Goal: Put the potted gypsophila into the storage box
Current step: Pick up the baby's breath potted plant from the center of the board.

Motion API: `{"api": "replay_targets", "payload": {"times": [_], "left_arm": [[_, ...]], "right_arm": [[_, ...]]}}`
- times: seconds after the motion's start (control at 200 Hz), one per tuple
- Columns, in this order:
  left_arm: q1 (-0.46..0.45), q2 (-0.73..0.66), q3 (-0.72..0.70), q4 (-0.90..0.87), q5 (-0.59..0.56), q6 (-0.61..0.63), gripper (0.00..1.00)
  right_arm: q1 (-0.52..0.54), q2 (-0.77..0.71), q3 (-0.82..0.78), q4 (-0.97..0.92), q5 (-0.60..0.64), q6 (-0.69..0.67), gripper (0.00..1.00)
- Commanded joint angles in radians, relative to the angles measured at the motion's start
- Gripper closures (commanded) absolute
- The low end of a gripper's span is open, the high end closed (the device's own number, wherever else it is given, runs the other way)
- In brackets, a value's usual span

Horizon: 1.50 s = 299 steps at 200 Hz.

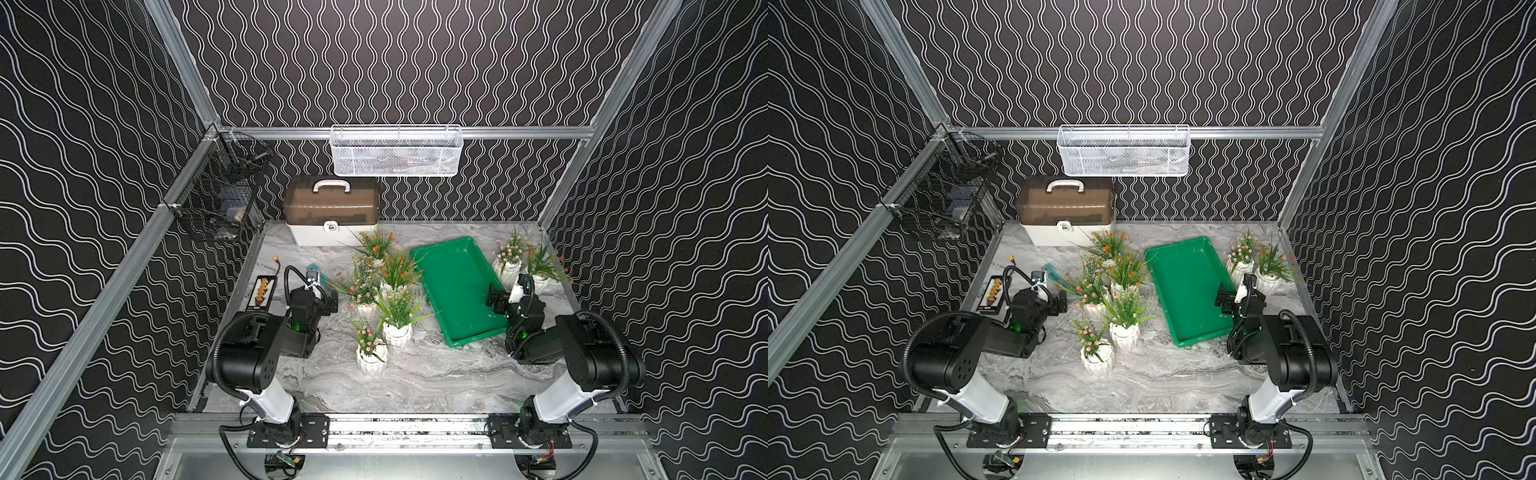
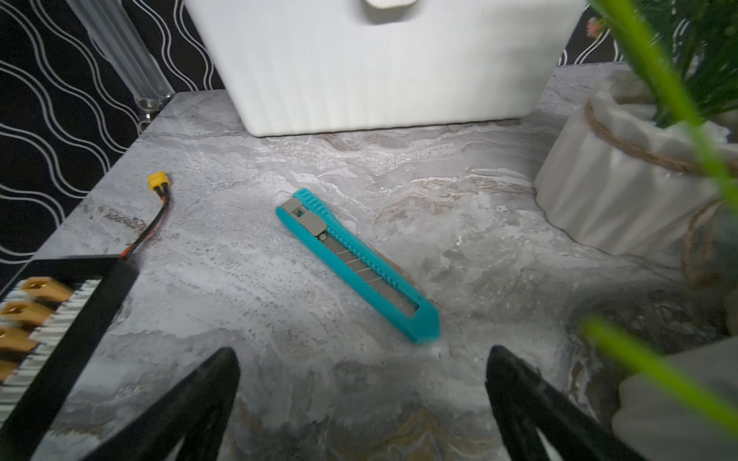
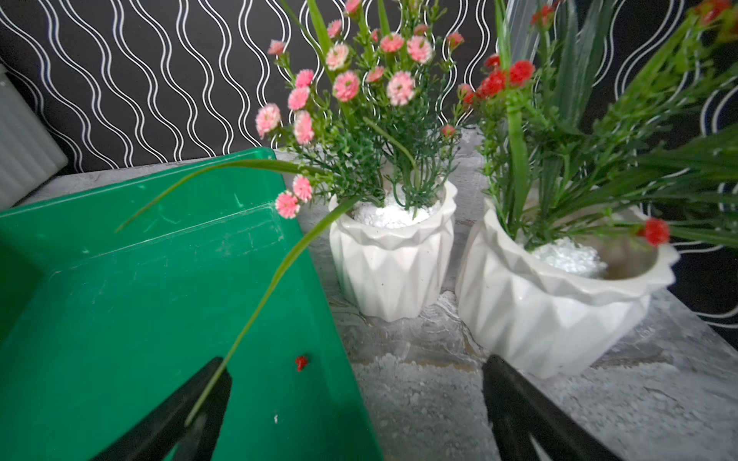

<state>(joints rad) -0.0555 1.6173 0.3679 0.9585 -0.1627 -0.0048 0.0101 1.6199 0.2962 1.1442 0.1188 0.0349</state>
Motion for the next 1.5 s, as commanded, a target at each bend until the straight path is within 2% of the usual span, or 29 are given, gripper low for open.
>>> {"api": "replay_targets", "payload": {"times": [0.0, 0.08, 0.205, 0.25, 0.3, 0.415, 0.515, 0.636, 0.681, 0.801, 0.881, 0.926, 1.001, 1.091, 1.201, 1.276, 1.341, 1.491], "left_arm": [[-0.005, -0.085, 0.020, -0.061, -0.143, -0.041, 0.01], [-0.038, -0.173, 0.038, -0.153, -0.250, -0.039, 0.01], [-0.113, -0.399, 0.015, -0.194, -0.378, -0.024, 0.01], [-0.129, -0.500, 0.054, -0.320, -0.411, -0.060, 0.02], [-0.139, -0.606, 0.127, -0.532, -0.428, -0.158, 0.02], [-0.163, -0.753, 0.280, -0.858, -0.374, -0.322, 0.03], [-0.170, -0.819, 0.388, -1.036, -0.216, -0.462, 0.03], [-0.169, -0.823, 0.538, -1.236, 0.030, -0.529, 0.04], [-0.169, -0.813, 0.594, -1.310, 0.133, -0.513, 0.04], [-0.169, -0.794, 0.676, -1.465, 0.429, -0.418, 0.08], [-0.170, -0.799, 0.677, -1.549, 0.541, -0.360, 0.10], [-0.170, -0.814, 0.649, -1.558, 0.600, -0.336, 0.10], [-0.170, -0.837, 0.592, -1.541, 0.674, -0.316, 0.12], [-0.169, -0.834, 0.548, -1.521, 0.778, -0.285, 0.15], [-0.169, -0.820, 0.509, -1.469, 0.853, -0.308, 0.19], [-0.169, -0.824, 0.476, -1.421, 0.888, -0.326, 0.20], [-0.169, -0.832, 0.438, -1.369, 0.909, -0.338, 0.20], [-0.169, -0.828, 0.423, -1.357, 0.908, -0.353, 0.24]], "right_arm": [[0.009, -0.095, 0.020, -0.115, 0.034, 0.002, 0.00], [0.034, -0.216, 0.067, -0.301, 0.084, 0.004, 0.00], [0.070, -0.441, 0.199, -0.695, 0.065, 0.087, 0.00], [0.089, -0.498, 0.250, -0.807, 0.067, 0.110, 0.00], [0.104, -0.553, 0.305, -0.918, 0.046, 0.132, 0.00], [0.132, -0.640, 0.395, -1.100, -0.057, 0.169, 0.00], [0.145, -0.674, 0.462, -1.240, -0.174, 0.197, 0.01], [0.159, -0.671, 0.528, -1.390, -0.323, 0.224, 0.13], [0.163, -0.657, 0.553, -1.445, -0.381, 0.252, 0.19], [0.181, -0.610, 0.619, -1.590, -0.546, 0.283, 0.26], [0.208, -0.602, 0.611, -1.594, -0.706, 0.275, 0.30], [0.231, -0.609, 0.590, -1.571, -0.750, 0.302, 0.38], [0.271, -0.615, 0.555, -1.524, -0.807, 0.332, 0.46], [0.306, -0.611, 0.524, -1.499, -0.842, 0.352, 0.45], [0.323, -0.583, 0.522, -1.529, -0.841, 0.379, 0.44], [0.331, -0.576, 0.500, -1.512, -0.827, 0.412, 0.48], [0.338, -0.576, 0.478, -1.493, -0.806, 0.430, 0.55], [0.378, -0.541, 0.465, -1.505, -0.782, 0.452, 0.51]]}}
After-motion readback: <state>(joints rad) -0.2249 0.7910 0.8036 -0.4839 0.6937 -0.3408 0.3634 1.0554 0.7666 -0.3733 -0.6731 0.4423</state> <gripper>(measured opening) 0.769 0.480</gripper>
